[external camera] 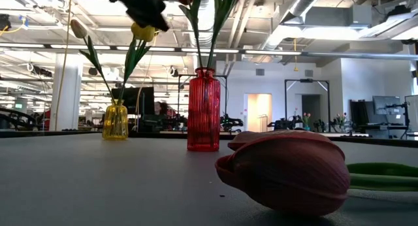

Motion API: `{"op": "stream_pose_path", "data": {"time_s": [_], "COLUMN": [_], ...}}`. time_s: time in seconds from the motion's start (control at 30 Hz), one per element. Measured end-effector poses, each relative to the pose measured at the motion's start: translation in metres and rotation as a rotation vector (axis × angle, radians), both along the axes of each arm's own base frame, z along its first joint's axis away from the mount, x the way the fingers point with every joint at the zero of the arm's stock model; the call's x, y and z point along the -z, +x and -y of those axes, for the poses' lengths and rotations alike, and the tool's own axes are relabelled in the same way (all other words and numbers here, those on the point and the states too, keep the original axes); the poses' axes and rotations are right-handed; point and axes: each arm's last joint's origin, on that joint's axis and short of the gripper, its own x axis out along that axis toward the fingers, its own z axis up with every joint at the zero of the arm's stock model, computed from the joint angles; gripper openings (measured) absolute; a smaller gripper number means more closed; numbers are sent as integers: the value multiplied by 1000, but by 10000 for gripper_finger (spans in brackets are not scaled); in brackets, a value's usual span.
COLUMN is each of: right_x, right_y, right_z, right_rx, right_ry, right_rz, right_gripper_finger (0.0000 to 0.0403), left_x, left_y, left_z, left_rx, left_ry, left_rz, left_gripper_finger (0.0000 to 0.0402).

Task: Sort flowers into vase by color
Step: Put the red flower into the red vase

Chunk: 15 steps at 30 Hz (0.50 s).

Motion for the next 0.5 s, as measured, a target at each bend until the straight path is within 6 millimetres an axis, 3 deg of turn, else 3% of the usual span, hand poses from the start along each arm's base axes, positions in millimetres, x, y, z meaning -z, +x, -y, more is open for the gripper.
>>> {"op": "stream_pose_path", "data": {"time_s": [0.23,0.5], "right_x": [17,44], "right_y": [15,20], "right_z": [-35,-75], "right_rx": [-123,-178], "right_ry": [18,28], "right_rz": [-211,-676], "right_gripper_finger": [232,232], "left_x": [10,14], "left_y": [-11,-13], "left_z": [3,6], "left_rx": [27,89], "left_ry": [47,96], "left_rz": [-125,-137], "left_gripper_finger": [160,160]}}
